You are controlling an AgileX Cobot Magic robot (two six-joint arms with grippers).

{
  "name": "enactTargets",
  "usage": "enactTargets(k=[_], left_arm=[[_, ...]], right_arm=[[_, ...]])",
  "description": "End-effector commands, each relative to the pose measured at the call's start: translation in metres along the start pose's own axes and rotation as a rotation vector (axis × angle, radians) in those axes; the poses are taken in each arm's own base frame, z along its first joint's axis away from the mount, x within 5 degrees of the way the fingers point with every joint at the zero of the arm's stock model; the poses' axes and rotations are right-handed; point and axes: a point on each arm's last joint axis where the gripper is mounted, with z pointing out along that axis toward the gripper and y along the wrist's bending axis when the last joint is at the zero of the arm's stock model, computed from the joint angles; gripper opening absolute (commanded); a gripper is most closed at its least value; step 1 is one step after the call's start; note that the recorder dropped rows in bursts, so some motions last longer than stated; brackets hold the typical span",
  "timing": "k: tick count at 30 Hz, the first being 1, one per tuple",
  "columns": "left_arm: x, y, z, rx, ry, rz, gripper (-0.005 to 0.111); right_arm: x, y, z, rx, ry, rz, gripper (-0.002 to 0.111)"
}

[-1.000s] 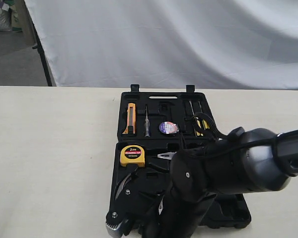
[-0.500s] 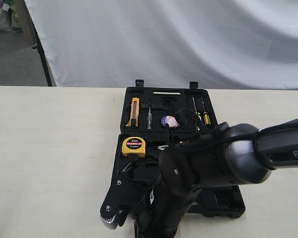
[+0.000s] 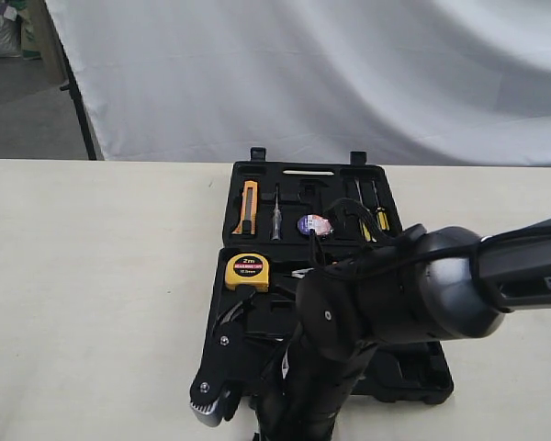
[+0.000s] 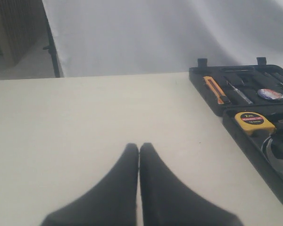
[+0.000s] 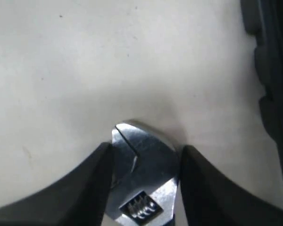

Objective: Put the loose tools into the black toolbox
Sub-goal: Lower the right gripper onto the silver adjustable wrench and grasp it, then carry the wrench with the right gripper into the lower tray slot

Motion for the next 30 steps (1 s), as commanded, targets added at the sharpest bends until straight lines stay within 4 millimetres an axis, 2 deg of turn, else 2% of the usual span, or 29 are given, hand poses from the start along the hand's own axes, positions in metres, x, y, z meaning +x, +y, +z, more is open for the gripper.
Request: enactTargets(k=[1,11,20,24,30], left_arm=[[0.000,0.000,0.000,0.000,-0.004,-0.005,0.001],[0.000,0.000,0.000,0.000,-0.004,-0.005,0.001],[0.000,0.000,0.000,0.000,-0.004,-0.005,0.001],[0.000,0.000,0.000,0.000,-0.004,-0.005,0.001],[0.000,0.000,0.000,0.000,-0.004,-0.005,0.001]], right_arm=[[0.002,0.005,-0.004,-0.047,0.007,0.046,-0.001],[-0.013,0.009,-0.056,-0.019,-0.106,0.044,-0.001],[-0.012,0.009,-0.081,0.057,-0.150,0.019,-0.001],[-0.012,-0.002,-0.088,0.093,-0.177,0.060,-0.001],[-0.010,-0.036,-0.091,0.204,-0.288,0.164,-0.001]])
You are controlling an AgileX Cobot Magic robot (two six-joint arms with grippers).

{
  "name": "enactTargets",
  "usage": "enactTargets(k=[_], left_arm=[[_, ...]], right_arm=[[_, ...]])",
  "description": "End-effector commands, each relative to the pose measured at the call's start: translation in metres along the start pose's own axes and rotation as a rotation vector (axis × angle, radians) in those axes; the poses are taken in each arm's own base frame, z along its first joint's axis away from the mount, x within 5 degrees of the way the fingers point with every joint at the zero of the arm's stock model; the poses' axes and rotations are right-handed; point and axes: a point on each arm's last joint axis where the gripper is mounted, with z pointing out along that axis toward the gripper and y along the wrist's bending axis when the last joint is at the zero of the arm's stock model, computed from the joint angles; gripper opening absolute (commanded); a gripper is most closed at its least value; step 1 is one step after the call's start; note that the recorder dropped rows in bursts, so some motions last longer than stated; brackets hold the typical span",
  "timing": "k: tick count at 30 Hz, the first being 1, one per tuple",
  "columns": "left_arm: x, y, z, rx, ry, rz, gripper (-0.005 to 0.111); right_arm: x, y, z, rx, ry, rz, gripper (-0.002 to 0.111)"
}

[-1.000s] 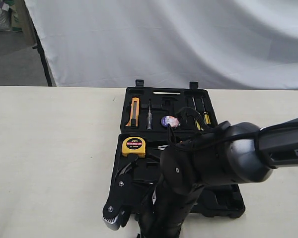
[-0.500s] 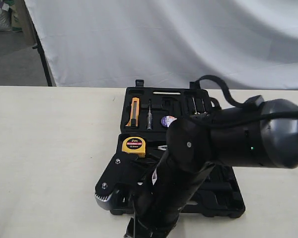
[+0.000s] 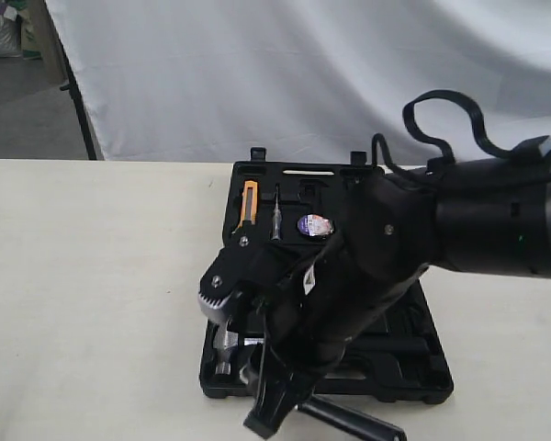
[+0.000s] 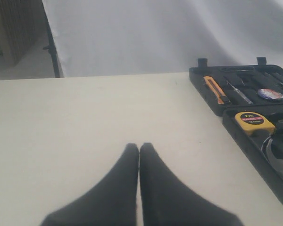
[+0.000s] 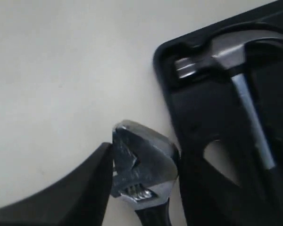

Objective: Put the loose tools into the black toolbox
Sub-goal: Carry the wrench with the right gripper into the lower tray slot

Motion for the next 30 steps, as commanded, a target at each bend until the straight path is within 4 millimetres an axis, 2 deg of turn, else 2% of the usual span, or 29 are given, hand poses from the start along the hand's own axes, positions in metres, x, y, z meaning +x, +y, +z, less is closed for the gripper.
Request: enactTargets(k=[1,7,13,19,21,24,27,29,30], left_arm=[[0.000,0.000,0.000,0.000,-0.004,-0.005,0.001],[0.000,0.000,0.000,0.000,-0.004,-0.005,0.001],[0.000,0.000,0.000,0.000,-0.004,-0.005,0.001],[0.000,0.000,0.000,0.000,-0.004,-0.005,0.001],[0.000,0.000,0.000,0.000,-0.004,-0.005,0.001],[0.000,0.000,0.000,0.000,-0.004,-0.005,0.001],[0.000,0.000,0.000,0.000,-0.004,-0.005,0.001],[0.000,0.000,0.000,0.000,-0.004,-0.005,0.001],[0.000,0.000,0.000,0.000,-0.004,-0.005,0.001]], right_arm=[[-0.005,-0.027,-0.003,0.108,-0.108,0.051,-0.001],[-0.002,-0.049,0.020,0.164,-0.137,0.109,-0.001],[0.001,-0.059,0.056,0.199,-0.146,0.155,-0.001],[0.006,-0.063,0.077,0.210,-0.147,0.223,0.002],[0.003,-0.063,0.078,0.217,-0.167,0.246,0.014],[-0.002,-0.062,0.074,0.216,-0.184,0.262,0.045],[-0.012,-0.062,0.061,0.197,-0.187,0.259,0.074],[-0.022,-0.063,0.047,0.189,-0.202,0.252,0.085],[-0.025,-0.063,0.041,0.188,-0.209,0.247,0.086]])
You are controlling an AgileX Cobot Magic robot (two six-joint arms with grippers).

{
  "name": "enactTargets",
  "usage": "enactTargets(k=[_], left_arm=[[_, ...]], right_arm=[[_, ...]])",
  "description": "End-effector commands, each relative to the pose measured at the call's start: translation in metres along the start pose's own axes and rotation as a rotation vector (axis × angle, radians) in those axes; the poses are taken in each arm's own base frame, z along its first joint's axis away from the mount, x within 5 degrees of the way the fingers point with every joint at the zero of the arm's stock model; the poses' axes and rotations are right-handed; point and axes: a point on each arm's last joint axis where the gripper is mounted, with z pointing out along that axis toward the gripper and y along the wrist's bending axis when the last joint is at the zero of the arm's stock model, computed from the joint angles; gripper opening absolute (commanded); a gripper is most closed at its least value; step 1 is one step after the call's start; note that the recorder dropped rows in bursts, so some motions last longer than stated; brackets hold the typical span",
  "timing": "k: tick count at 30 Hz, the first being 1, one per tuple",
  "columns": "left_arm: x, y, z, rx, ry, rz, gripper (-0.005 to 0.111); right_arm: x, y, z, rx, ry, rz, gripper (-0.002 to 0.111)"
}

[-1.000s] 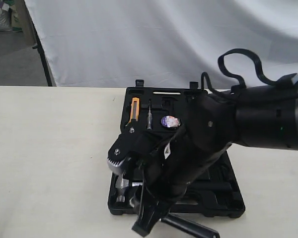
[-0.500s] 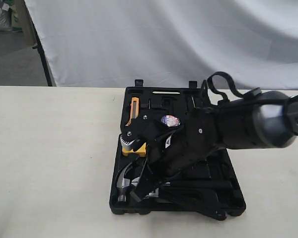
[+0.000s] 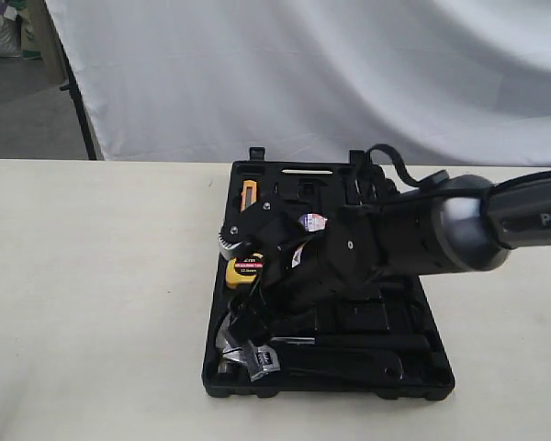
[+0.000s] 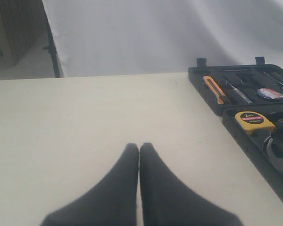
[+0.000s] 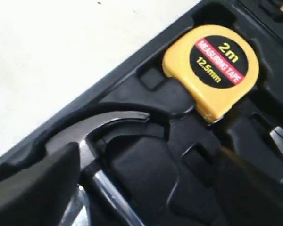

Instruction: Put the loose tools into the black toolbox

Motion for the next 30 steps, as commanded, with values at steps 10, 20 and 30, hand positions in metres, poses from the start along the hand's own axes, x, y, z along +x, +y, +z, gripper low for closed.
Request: enactTargets(k=[10,20,30], left_arm=[[0.000,0.000,0.000,0.000,-0.004,-0.005,0.001],[0.000,0.000,0.000,0.000,-0.004,-0.005,0.001],[0.000,0.000,0.000,0.000,-0.004,-0.005,0.001]], right_arm=[[-0.017,0.005,-0.063,-0.073,0.163,-0.286,0.082],[0.001,0.007,-0.030,-0.117,0.279,-0.283,0.082],[0.016,0.009,-0.006,-0.150,0.357,-0.307,0.070]])
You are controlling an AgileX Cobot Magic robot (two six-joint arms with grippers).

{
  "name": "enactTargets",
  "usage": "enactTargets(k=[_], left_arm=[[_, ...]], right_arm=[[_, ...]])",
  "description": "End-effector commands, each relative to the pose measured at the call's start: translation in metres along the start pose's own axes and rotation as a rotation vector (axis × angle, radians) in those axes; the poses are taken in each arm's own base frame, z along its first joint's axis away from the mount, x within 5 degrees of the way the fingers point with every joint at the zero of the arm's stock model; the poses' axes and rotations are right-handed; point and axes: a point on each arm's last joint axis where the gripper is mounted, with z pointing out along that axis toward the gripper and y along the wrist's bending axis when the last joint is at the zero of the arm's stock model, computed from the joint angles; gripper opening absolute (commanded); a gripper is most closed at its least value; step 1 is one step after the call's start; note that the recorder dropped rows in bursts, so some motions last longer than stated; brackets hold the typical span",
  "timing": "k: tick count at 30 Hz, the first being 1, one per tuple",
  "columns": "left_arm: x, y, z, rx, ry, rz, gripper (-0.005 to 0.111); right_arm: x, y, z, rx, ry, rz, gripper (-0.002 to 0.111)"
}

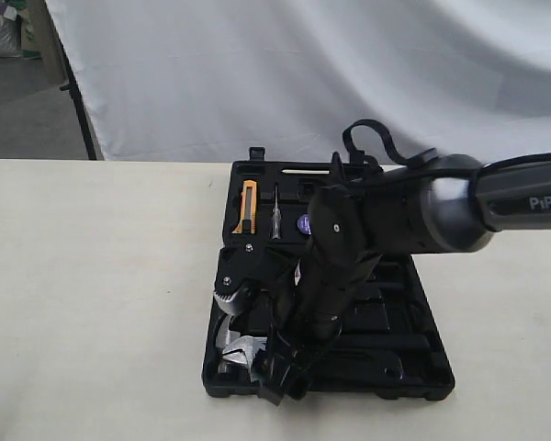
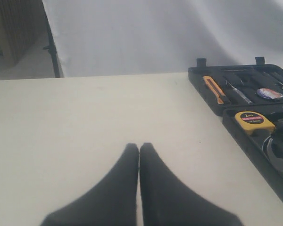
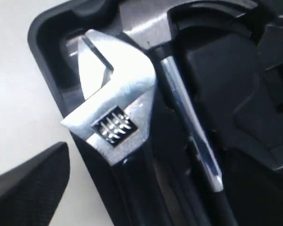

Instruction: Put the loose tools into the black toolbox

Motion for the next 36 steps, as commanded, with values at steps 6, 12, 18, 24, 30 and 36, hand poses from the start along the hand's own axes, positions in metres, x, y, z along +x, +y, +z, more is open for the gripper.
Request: enactTargets(k=[6,12,18,24,30,36], left_arm=[[0.000,0.000,0.000,0.000,-0.004,-0.005,0.001],[0.000,0.000,0.000,0.000,-0.004,-0.005,0.001],[0.000,0.000,0.000,0.000,-0.004,-0.005,0.001],[0.000,0.000,0.000,0.000,-0.004,-0.005,0.001],[0.000,0.000,0.000,0.000,-0.004,-0.005,0.001],[0.000,0.000,0.000,0.000,-0.004,-0.005,0.001]], right_arm=[[0.002,0.001,0.002,-0.011,0.024,-0.028,0.013],[0.003,0.003,-0.003,-0.023,0.039,-0.026,0.000],[0.000,0.003,-0.020,-0.002,-0.002,-0.033,0.000],[0.000,0.000,-0.028,0.021,-0.015,-0.048,0.000],[-0.001,-0.001,-0.028,0.039,-0.031,-0.056,0.000],[-0.013,-0.006,-0.029,0.104,-0.156,0.125,0.009]])
